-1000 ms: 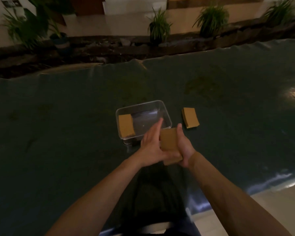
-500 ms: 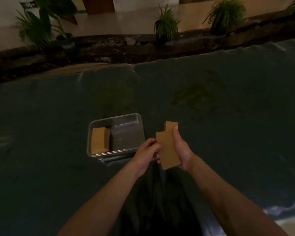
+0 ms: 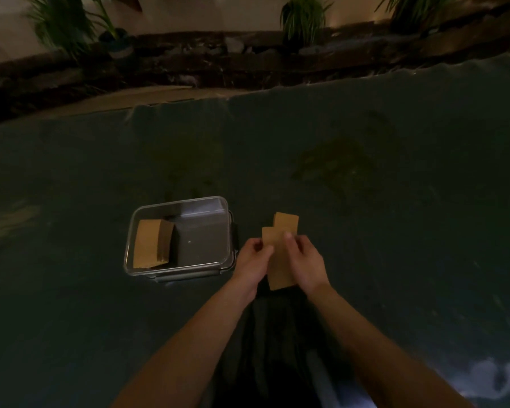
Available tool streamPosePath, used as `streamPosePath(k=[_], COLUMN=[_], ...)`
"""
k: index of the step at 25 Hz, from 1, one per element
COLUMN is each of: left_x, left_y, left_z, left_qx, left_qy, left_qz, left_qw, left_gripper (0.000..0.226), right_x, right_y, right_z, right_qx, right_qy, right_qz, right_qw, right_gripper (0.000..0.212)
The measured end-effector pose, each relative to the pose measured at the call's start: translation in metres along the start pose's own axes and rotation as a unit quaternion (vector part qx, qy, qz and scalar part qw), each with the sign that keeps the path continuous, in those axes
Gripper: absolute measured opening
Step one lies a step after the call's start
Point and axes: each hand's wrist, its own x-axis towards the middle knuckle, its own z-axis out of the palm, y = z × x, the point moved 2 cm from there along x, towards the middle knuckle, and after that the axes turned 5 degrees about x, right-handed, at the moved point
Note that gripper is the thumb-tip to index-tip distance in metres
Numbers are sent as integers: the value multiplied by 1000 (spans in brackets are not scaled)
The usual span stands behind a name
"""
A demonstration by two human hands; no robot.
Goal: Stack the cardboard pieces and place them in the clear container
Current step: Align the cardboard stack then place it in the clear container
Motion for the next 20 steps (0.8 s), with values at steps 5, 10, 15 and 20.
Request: streamPosePath(k=[5,10,15,20], left_x=[22,50,75,91], left_y=[8,28,26,22], left_z=[12,25,31,34], left_qx=[123,198,256,283], left_qy=[74,127,140,143], left_qz=[81,107,62,63], left_qw=[986,966,954,946], left_gripper=[19,26,23,22], right_x=[25,54,80,99], right_y=[1,-8,-1,9], right_z=[-6,-5,-3,-1], right_qx=[-165,-186,-190,-188], right_qy=[45,130,139,149], right_qz=[-49,-9,32,20], right_qw=[984,974,971,970], right_gripper=[34,28,22,20])
